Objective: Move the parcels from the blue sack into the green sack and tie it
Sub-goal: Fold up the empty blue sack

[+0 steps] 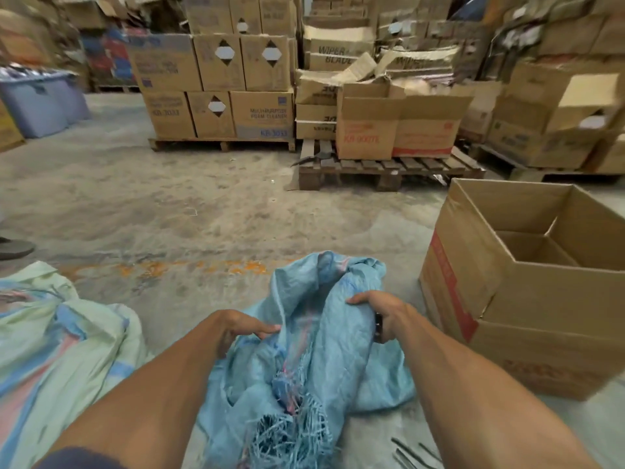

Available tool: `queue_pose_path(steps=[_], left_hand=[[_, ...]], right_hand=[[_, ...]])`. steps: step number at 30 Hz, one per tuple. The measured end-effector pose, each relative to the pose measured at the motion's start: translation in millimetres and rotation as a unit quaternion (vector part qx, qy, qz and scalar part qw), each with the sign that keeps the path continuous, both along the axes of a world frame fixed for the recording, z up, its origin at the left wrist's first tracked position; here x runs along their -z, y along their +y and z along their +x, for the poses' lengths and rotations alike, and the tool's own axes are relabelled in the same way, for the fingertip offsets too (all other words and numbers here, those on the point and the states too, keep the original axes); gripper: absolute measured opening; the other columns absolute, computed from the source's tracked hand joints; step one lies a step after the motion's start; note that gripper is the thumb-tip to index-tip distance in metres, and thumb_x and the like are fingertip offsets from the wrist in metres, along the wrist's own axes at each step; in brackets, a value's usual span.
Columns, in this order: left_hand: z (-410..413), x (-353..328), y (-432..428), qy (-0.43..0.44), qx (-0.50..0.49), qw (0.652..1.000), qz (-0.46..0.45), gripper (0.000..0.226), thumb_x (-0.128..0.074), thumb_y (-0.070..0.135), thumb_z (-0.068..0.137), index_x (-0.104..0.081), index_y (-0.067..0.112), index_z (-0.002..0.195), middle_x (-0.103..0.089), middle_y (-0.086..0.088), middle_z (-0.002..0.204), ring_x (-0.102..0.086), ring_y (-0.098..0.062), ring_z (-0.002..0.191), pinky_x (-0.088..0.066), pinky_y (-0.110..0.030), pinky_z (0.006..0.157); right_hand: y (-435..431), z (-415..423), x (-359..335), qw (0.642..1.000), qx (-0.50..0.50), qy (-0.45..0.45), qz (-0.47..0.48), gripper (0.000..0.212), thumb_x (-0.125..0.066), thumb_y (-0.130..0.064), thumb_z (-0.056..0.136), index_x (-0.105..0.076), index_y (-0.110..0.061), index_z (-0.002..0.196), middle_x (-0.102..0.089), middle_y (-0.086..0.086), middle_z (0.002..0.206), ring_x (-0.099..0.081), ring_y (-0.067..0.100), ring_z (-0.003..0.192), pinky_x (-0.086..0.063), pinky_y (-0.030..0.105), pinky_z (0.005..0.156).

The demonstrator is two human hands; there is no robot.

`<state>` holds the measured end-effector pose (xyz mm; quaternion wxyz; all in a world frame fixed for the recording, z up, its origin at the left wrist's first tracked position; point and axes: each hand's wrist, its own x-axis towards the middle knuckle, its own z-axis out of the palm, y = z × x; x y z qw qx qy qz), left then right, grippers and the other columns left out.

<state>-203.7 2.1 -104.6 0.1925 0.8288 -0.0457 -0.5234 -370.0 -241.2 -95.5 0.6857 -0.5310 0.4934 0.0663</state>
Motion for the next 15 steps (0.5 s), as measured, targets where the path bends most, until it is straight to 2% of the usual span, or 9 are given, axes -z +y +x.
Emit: queue_pose_path(steps=[1,3,4,6,8,10,12,13,15], left_hand=[[-8,-4,2,0.029,-0.018,0.999,-0.032,0.098,-0.063,0.071,0.077,-0.032,0.018,0.153,-0.006,-0.016,0.163,-0.015,-0.035,0.149,-0.029,-0.051,0.113],[-13,1,8,0.047,-0.092,0.992,-0.078,0.107,-0.074,0.065,0.071,-0.029,0.013,0.152,-0.024,-0.019,0.158,-0.036,-0.035,0.139,-0.042,-0.047,0.101],[-15,5,11,0.044,-0.129,0.988,-0.079,0.095,-0.080,0.056,0.071,-0.038,0.011,0.144,-0.041,-0.019,0.146,-0.052,-0.033,0.121,-0.047,-0.042,0.087],[-15,18,16,0.058,-0.174,0.981,-0.067,0.056,-0.084,0.030,0.075,-0.054,0.005,0.115,-0.061,-0.016,0.107,-0.057,-0.027,0.082,-0.047,-0.035,0.071],[-11,17,18,0.065,-0.183,0.978,-0.078,0.017,-0.070,0.010,0.083,-0.060,-0.002,0.091,-0.067,-0.017,0.080,-0.059,-0.029,0.073,-0.049,-0.036,0.078],[-5,0,14,0.055,-0.181,0.974,-0.123,0.009,-0.058,0.002,0.089,-0.059,-0.005,0.084,-0.066,-0.017,0.067,-0.061,-0.031,0.067,-0.054,-0.040,0.074],[0,-44,11,-0.025,-0.165,0.975,-0.147,0.012,-0.058,0.002,0.092,-0.056,-0.001,0.080,-0.059,-0.013,0.059,-0.055,-0.027,0.054,-0.053,-0.032,0.052],[9,-71,9,-0.102,-0.151,0.971,-0.155,0.015,-0.060,0.004,0.091,-0.055,0.002,0.077,-0.054,-0.011,0.058,-0.050,-0.023,0.047,-0.047,-0.025,0.042],[25,-121,8,-0.236,-0.131,0.942,-0.199,0.009,-0.064,0.003,0.087,-0.059,0.001,0.081,-0.052,-0.012,0.059,-0.047,-0.018,0.040,-0.039,-0.017,0.035]], right_hand=[[9,-4,-17,1.000,-0.013,-0.023,0.006,0.046,-0.083,-0.016,0.068,-0.069,-0.005,0.110,-0.074,0.013,0.105,-0.071,0.029,0.091,-0.059,0.039,0.082],[22,-10,-47,0.996,-0.035,-0.082,0.031,0.027,-0.070,-0.010,0.080,-0.071,-0.003,0.106,-0.075,0.016,0.105,-0.072,0.031,0.092,-0.057,0.042,0.088],[28,-13,-61,0.992,-0.053,-0.104,0.039,0.018,-0.065,-0.008,0.085,-0.072,-0.003,0.101,-0.076,0.016,0.099,-0.073,0.030,0.086,-0.057,0.041,0.085],[36,-17,-82,0.989,-0.088,-0.118,0.029,0.014,-0.059,-0.006,0.091,-0.072,-0.003,0.093,-0.076,0.014,0.089,-0.073,0.026,0.076,-0.058,0.038,0.077],[42,-15,-105,0.986,-0.112,-0.126,0.004,0.014,-0.059,-0.006,0.091,-0.072,-0.003,0.093,-0.076,0.012,0.088,-0.073,0.024,0.077,-0.058,0.035,0.076],[43,-10,-126,0.984,-0.118,-0.127,-0.034,0.015,-0.062,-0.006,0.089,-0.071,-0.003,0.100,-0.077,0.013,0.096,-0.073,0.025,0.086,-0.058,0.036,0.079],[43,1,-148,0.980,-0.131,-0.108,-0.102,0.029,-0.066,-0.008,0.084,-0.069,-0.003,0.112,-0.075,0.016,0.110,-0.072,0.028,0.097,-0.059,0.039,0.086],[40,9,-160,0.975,-0.134,-0.094,-0.150,0.041,-0.068,-0.010,0.077,-0.066,-0.004,0.118,-0.074,0.017,0.112,-0.071,0.029,0.100,-0.058,0.043,0.091],[38,22,-181,0.947,-0.133,-0.054,-0.287,0.051,-0.068,-0.015,0.069,-0.062,-0.006,0.119,-0.073,0.017,0.110,-0.071,0.032,0.101,-0.058,0.048,0.093]])
